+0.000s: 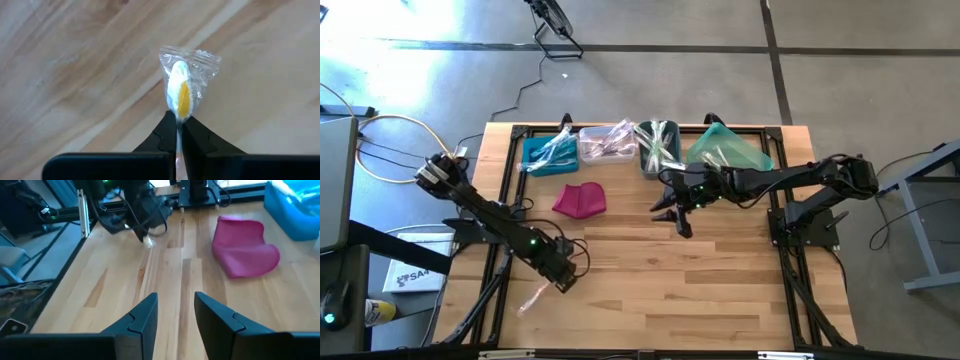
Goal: Pick & Place Toothbrushes
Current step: Put the orange toothbrush into the light blue bin
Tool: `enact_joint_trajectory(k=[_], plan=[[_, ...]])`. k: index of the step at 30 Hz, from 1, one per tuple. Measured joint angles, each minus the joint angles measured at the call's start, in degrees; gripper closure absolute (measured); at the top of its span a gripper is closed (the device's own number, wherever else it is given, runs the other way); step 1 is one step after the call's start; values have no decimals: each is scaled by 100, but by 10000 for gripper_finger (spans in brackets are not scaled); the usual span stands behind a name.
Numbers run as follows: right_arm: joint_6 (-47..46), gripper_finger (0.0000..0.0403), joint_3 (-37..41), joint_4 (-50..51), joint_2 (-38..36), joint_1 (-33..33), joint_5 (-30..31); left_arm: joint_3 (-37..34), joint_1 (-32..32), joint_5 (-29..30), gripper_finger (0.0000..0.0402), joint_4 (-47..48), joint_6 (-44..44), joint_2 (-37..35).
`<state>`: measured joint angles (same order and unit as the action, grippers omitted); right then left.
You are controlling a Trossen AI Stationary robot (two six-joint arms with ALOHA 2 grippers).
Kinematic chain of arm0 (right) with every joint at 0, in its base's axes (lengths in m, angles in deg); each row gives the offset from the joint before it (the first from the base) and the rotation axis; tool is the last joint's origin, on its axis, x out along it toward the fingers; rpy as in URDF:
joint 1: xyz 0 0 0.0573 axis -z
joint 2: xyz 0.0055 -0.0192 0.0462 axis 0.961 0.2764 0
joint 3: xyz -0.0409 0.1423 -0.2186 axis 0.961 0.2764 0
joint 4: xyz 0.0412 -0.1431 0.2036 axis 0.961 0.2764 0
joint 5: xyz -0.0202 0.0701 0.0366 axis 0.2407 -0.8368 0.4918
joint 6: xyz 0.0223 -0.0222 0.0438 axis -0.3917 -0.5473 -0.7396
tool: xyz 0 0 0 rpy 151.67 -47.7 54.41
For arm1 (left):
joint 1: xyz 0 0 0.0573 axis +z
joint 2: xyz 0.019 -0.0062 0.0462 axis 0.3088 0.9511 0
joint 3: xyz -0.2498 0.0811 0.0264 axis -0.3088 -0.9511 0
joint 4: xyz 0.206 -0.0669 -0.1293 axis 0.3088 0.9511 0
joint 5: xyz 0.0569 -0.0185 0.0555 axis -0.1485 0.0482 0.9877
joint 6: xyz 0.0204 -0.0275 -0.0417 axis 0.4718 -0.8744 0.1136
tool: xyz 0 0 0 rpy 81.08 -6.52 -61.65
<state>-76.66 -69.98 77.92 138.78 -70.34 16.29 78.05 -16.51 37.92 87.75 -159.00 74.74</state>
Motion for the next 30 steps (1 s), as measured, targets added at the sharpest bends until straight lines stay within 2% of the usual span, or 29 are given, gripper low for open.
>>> enact_joint_trajectory(k=[4,8,12,18,24,30], plan=[[-66,282,1,150,-8,2,-216,2,101,46,398,74,194,-337],[-62,282,1,154,-12,2,-551,9,472,102,398,105,694,-752],[-60,282,1,171,-43,0,-724,11,1097,293,399,127,1632,-1149],[-55,282,1,179,-62,43,-719,11,2399,295,399,-4,3356,-1625],[-53,282,1,174,-62,276,-711,11,3686,-291,400,-881,5040,-1886],[-55,282,1,137,-62,507,-710,11,4676,-965,400,-2062,6451,-1924]])
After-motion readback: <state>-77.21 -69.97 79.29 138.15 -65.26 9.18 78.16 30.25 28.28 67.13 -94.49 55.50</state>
